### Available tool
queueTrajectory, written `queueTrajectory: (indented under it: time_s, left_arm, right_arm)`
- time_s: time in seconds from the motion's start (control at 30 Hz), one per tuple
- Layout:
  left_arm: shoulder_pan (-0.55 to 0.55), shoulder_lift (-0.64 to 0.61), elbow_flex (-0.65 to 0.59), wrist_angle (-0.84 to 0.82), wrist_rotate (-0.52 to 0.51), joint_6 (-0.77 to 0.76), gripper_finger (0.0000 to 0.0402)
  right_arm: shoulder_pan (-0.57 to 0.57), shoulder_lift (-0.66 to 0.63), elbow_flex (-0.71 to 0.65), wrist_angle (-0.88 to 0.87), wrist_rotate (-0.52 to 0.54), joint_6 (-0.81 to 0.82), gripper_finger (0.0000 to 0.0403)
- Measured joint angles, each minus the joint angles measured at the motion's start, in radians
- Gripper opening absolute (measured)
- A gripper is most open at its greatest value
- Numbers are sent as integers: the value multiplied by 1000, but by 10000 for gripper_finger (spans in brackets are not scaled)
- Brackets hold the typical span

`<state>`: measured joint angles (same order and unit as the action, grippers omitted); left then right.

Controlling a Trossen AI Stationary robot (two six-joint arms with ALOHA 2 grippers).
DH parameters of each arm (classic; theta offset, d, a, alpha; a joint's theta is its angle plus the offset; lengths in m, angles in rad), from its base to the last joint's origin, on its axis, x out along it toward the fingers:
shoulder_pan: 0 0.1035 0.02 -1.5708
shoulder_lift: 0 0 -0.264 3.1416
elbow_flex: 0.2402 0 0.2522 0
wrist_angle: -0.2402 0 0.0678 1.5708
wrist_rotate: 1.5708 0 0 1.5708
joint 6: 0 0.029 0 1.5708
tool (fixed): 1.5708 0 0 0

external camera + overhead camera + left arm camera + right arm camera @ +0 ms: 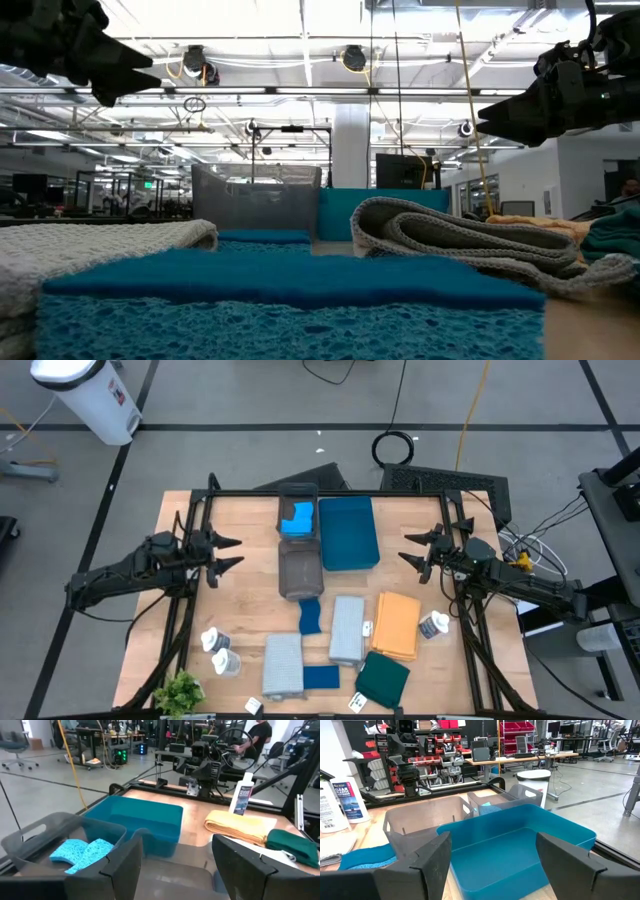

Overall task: Pick & Place Kitchen Items
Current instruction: Put the blue sponge into the top black bin

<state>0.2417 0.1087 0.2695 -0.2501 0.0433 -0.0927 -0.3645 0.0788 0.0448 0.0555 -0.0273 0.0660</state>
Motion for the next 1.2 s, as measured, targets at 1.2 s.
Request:
queueTrajectory:
  time_s: [1.2]
  left_arm:
    - [0,49,0,24,-20,-48,246]
  right_arm:
    - [330,414,48,954,9,245,263]
